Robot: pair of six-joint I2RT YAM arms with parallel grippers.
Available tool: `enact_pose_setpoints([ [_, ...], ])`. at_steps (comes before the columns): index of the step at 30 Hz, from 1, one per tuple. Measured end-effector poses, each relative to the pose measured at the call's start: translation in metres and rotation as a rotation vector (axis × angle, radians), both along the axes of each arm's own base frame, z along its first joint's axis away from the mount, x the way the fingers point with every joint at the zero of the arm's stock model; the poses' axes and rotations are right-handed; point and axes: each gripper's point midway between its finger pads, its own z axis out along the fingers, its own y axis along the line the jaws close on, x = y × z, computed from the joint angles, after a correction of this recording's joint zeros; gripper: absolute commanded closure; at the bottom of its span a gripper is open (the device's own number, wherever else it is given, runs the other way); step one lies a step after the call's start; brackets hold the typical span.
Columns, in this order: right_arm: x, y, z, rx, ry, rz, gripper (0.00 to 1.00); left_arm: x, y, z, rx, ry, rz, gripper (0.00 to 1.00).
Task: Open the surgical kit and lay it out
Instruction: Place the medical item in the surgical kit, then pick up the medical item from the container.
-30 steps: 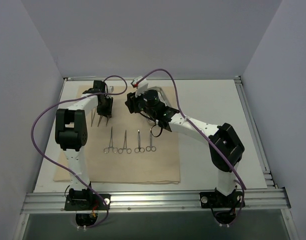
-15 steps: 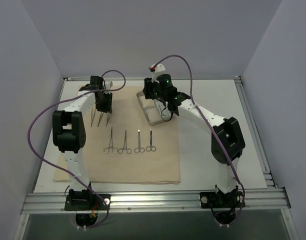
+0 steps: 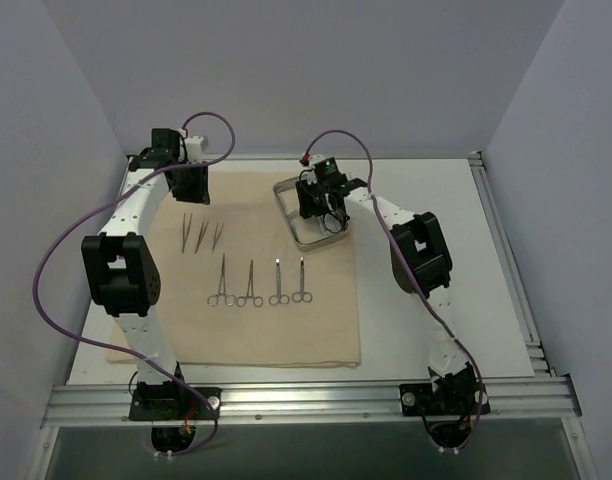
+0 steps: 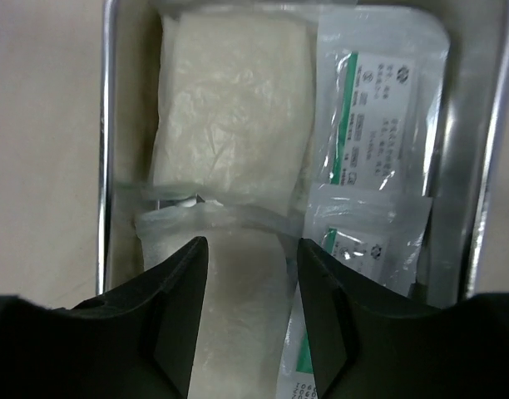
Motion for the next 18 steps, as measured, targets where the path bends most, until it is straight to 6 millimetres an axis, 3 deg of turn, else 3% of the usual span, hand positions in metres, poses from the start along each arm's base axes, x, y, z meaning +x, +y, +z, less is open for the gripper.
enact_pose_setpoints([
  [4, -0.017, 0.001, -0.025, -0.028, 0.082, 0.030, 0.55, -0.006, 0.013, -0.003, -0.007, 0.033, 0.019, 0.60],
  [9, -0.023, 0.008, -0.026, -0.032, 0.091, 0.046, 0.56, -0.010, 0.027, -0.006, -0.027, 0.056, 0.045, 0.60],
  [13, -0.029, 0.013, -0.028, -0.059, 0.088, 0.049, 0.63, -0.011, 0.034, -0.009, -0.040, 0.067, 0.057, 0.61],
  [18, -0.031, 0.015, -0.030, -0.084, 0.088, 0.042, 0.61, -0.011, 0.038, -0.010, -0.057, 0.071, 0.060, 0.60],
])
